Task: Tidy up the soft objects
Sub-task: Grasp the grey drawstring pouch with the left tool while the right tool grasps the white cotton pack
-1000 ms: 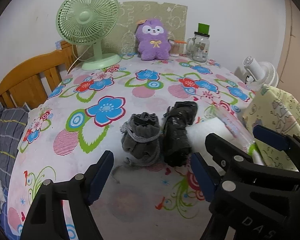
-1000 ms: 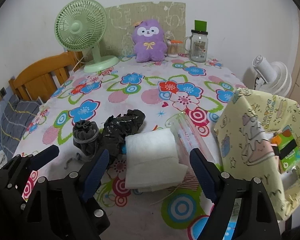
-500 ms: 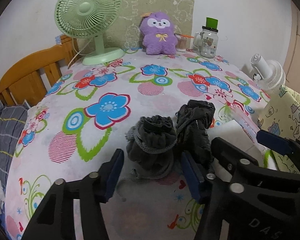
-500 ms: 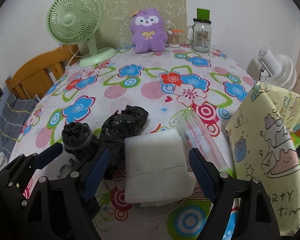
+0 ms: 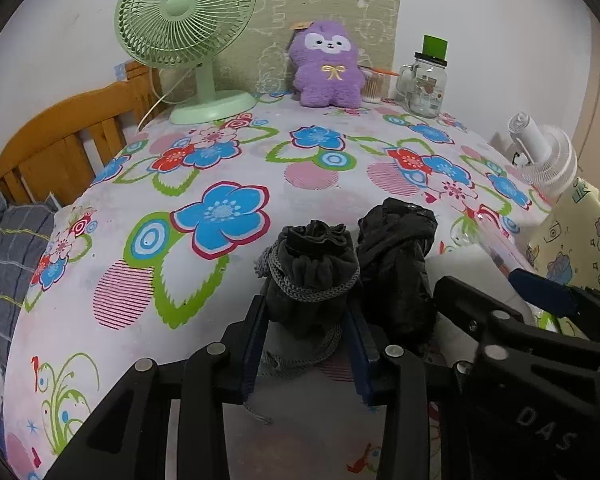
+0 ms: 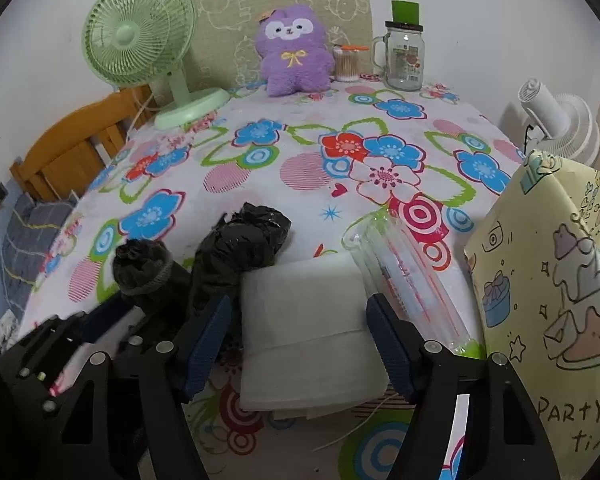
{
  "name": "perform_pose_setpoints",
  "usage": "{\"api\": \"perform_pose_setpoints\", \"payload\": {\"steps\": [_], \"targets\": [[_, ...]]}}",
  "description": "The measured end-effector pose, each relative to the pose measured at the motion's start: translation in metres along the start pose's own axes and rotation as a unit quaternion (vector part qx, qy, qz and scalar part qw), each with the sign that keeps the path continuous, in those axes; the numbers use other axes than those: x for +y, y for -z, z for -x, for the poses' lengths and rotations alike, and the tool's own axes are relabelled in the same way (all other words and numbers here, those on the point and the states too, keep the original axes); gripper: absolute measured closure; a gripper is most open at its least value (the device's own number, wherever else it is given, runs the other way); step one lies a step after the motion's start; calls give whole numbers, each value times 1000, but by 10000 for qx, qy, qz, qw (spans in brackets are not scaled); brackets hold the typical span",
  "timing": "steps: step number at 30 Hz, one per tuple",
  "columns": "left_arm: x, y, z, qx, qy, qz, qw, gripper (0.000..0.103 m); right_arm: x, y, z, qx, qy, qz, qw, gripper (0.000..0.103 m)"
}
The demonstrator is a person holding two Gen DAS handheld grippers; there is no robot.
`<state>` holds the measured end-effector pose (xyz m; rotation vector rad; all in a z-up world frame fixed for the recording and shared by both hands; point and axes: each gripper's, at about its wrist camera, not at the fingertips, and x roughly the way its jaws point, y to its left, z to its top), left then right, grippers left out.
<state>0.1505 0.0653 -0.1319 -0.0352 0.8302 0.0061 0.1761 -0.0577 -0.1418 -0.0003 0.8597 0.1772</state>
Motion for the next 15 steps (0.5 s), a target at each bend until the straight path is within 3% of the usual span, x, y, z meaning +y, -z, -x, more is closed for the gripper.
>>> {"api": "perform_pose_setpoints", "payload": {"steps": [9,15], "targets": [[-6,8,0,52,-235,-217,9995,70,2,1,-22,288,55,94,9995,30],[-8,12,3,73,-215,-267,9994,73,14,6,-18,196,153,331,9991,51]]}}
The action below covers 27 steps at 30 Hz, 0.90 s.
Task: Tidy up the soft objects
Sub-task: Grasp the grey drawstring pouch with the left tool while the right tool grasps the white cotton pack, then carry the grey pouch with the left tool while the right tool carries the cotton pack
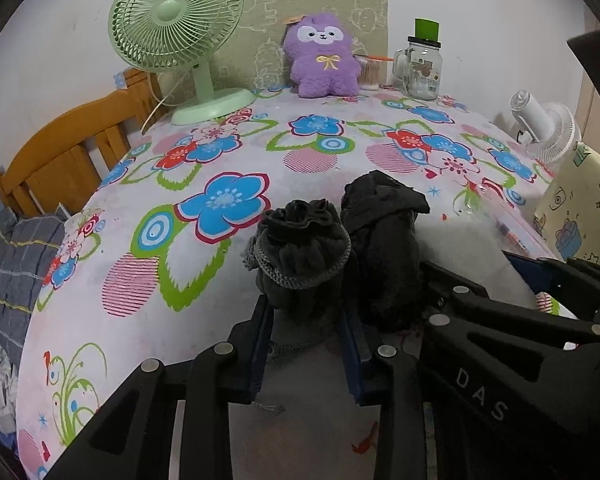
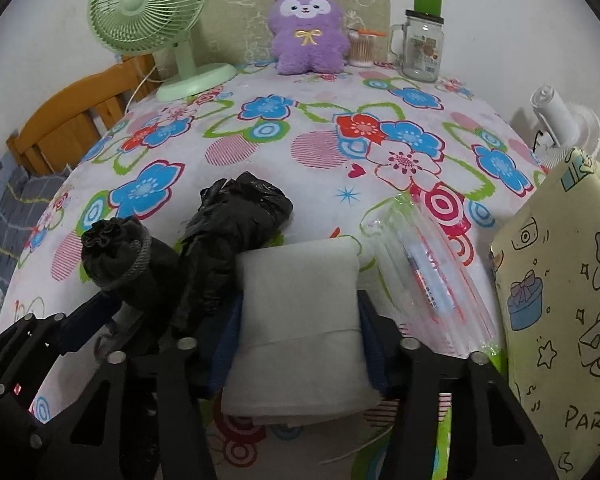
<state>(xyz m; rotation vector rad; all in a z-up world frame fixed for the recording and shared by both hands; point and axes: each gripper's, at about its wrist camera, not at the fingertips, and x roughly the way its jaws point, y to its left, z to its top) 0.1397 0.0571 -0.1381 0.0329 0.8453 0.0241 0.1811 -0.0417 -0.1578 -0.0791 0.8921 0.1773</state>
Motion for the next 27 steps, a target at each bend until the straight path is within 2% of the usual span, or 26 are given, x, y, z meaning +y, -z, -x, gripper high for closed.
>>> {"api": "perform_pose_setpoints", "payload": {"steps": [2,8,14,20,22,24,27], "targets": [[0,1,2,-7,35,6,10000,75,2,1,3,-50,23,49,10000,56],[0,4,15,-114,68,59,9999,78,4,3,15,-160,-28,60,9999,62],[0,7,28,-236,143,103,9996,85,7,8,32,-299,-38,95,9995,62],[2,12,38,-301,164,161,9993,85,10,14,45,-382,-22,123,9992,62],[5,13,39,-302,138,206,9992,83,9,16,47,-399,6,115,9991,62],[8,13,38,-301,85,239,9992,74,8,17,49,-417,50,96,9991,62],[10,10,35,-311,40,189,9993,69,6,16,51,-449,93,46,9989,62]]}}
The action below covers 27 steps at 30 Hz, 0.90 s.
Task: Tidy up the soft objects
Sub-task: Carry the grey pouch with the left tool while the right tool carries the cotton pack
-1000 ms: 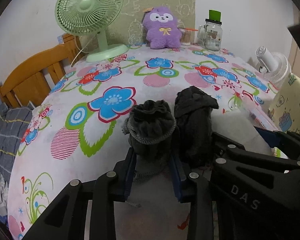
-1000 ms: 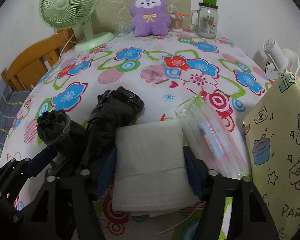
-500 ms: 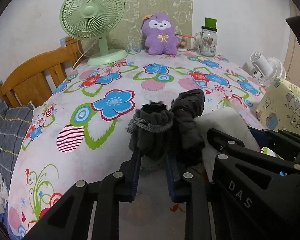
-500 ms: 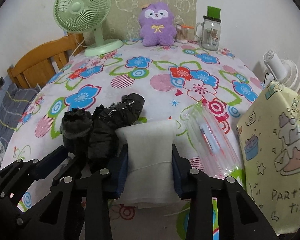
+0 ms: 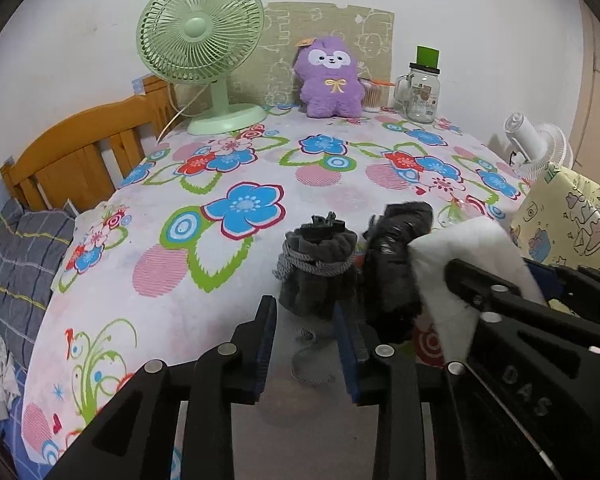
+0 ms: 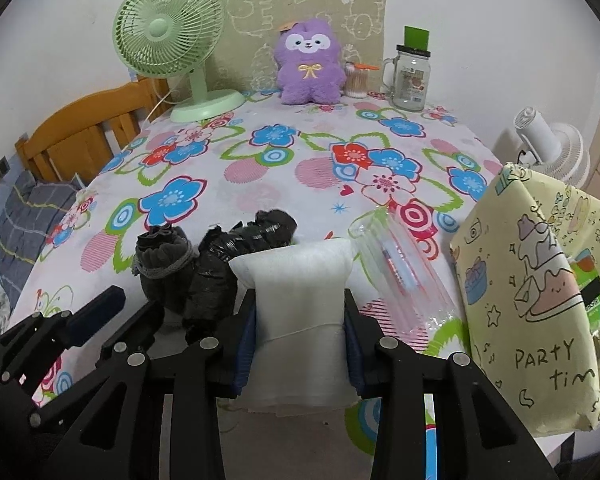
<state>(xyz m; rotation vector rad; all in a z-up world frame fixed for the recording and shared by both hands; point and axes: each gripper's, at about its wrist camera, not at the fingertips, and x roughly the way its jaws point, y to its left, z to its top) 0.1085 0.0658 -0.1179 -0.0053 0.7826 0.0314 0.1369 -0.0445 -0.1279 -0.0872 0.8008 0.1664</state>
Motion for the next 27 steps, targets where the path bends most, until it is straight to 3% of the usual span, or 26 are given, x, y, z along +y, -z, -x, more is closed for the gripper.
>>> {"api": "perform_pose_setpoints", "payload": {"steps": [4,11,17,25,27], "targets": [[-2,-7,-3,-42,91,-63,9999,64,-3,-5,1,-47,61,-59,10000,62],[-8,-20,-22,37,185,-145,9997,65,-9,-17,-6,-63,169,-159,9997,62],[-11,-23,-27,31,273,-153,9995,79,-12,-21,-17,26,171,-197,9997,62],[-10,-24,-11,-101,179,-126,9997,83,-12,-20,-9,-54,77,-211,9997,62],[-11,-24,-5,-144,179,-132,9996,90,-12,-19,-2,-114,48,-208,9997,62]]}}
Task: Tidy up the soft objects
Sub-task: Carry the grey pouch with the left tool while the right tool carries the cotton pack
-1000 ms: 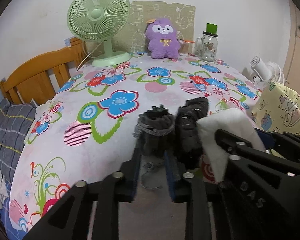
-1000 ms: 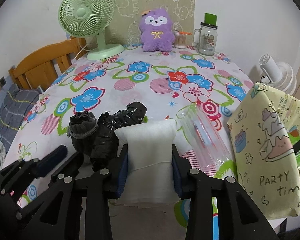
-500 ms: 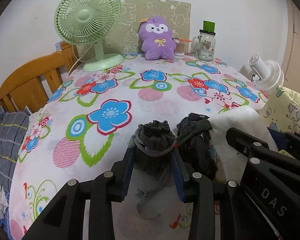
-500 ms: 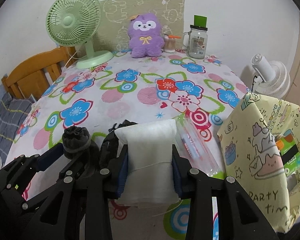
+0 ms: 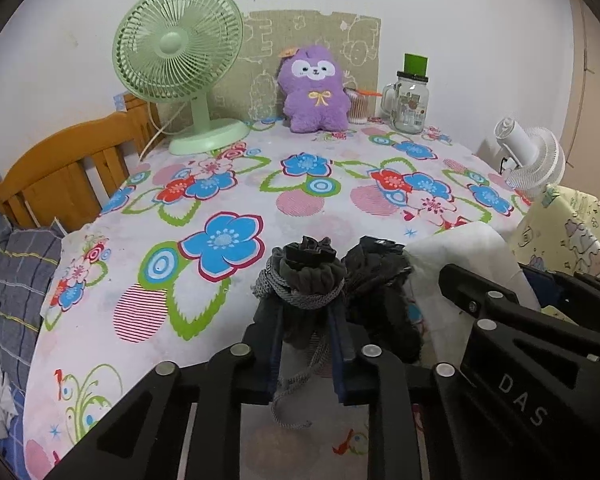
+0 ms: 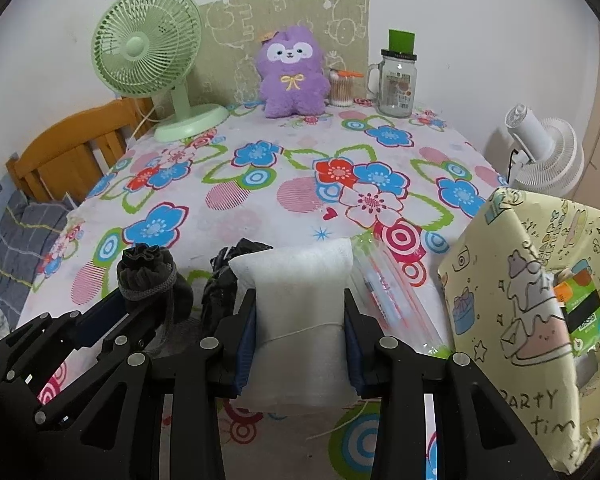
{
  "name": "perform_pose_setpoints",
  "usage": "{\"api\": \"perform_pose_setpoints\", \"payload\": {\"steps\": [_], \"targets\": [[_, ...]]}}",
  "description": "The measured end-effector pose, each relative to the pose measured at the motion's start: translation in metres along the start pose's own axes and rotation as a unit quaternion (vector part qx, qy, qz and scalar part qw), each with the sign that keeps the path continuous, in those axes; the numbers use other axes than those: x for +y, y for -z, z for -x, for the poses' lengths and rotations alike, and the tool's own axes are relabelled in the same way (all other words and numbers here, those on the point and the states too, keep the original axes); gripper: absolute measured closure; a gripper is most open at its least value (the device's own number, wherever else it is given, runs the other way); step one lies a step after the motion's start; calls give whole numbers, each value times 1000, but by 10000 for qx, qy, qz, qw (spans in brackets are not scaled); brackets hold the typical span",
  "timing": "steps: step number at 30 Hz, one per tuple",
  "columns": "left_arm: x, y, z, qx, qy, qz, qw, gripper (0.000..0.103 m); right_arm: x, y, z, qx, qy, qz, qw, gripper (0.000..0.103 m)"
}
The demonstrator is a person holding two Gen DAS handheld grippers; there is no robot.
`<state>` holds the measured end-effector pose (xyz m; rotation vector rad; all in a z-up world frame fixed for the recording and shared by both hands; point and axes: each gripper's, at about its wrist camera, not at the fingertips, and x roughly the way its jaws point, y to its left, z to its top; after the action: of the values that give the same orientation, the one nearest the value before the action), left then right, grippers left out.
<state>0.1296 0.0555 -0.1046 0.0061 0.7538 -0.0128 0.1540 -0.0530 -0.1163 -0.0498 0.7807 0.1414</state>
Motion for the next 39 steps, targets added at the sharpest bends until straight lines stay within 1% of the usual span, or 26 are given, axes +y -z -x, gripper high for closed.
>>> {"api": "perform_pose_setpoints", "payload": {"steps": [11,19,27,39], "targets": [[-8,5,29,-196,-20,-12,9998,90,1,6,27,-224,-134,42,9996,62],[-17,-1,55,-411,-11,-39,9991,91,-3,2,56,-459,-139,67,9988,62],[-35,-10,85,-633,28,-73,9980,91,-9,-4,88,-704,-169,130,9973,62],[-63,-17,113,-810,29,-140,9966,91,-31,-8,123,-925,-203,145,9954,62]]}}
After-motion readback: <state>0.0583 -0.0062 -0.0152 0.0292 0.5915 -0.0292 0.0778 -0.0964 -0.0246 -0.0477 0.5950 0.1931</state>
